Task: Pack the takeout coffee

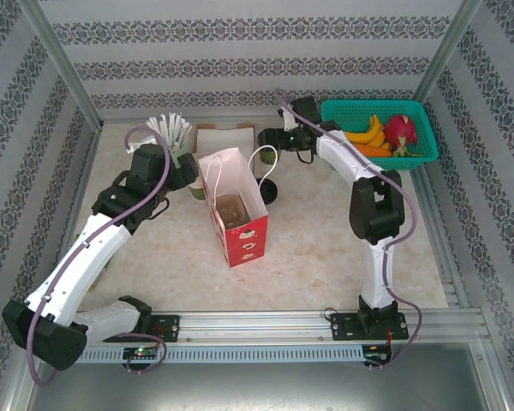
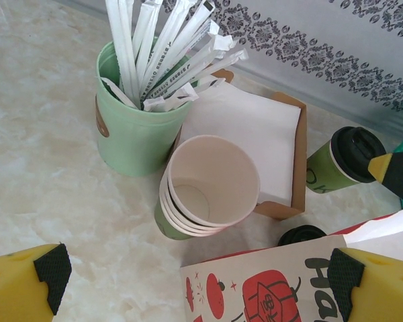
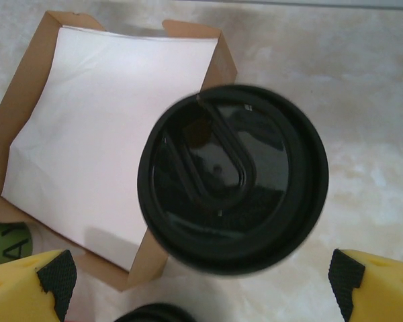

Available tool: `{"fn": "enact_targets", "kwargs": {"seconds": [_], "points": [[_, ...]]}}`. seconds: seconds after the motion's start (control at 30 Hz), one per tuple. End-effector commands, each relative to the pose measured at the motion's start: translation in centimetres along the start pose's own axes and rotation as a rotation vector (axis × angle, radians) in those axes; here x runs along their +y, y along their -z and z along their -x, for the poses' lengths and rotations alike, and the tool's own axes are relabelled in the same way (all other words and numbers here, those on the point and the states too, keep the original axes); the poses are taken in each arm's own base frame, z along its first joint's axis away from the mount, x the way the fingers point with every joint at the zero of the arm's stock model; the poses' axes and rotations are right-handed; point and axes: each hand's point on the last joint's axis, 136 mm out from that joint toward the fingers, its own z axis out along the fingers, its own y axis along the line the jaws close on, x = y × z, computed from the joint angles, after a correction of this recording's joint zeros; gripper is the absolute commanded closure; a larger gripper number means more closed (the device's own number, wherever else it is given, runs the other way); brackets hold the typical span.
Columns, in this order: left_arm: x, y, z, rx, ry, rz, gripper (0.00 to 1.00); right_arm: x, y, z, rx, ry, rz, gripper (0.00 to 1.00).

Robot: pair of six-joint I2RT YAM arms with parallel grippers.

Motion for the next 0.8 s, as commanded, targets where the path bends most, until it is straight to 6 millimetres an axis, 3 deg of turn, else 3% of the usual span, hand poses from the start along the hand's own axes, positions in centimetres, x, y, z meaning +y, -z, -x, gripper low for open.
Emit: {"fn": "enact_targets", "kwargs": {"seconds": [0.0,0.2,0.77], "points": [[0.6,0.4,1.1,-0.047,0.030,0.023,0.00,-1.0,-0.4,1.2,-0.008,0.026,-0.025,0.02],[1.3,0.1,1.0,-0.047,0.029,0.066,0.00,-2.1,-2.1,1.4,0.016,0.039,-0.068,0.02],[1.3,-1.1,0.5,-0.016,0.007,0.093,0.00,-1.7,-4.5,1.2,0.043,0.033,-0.002,0.04]]}}
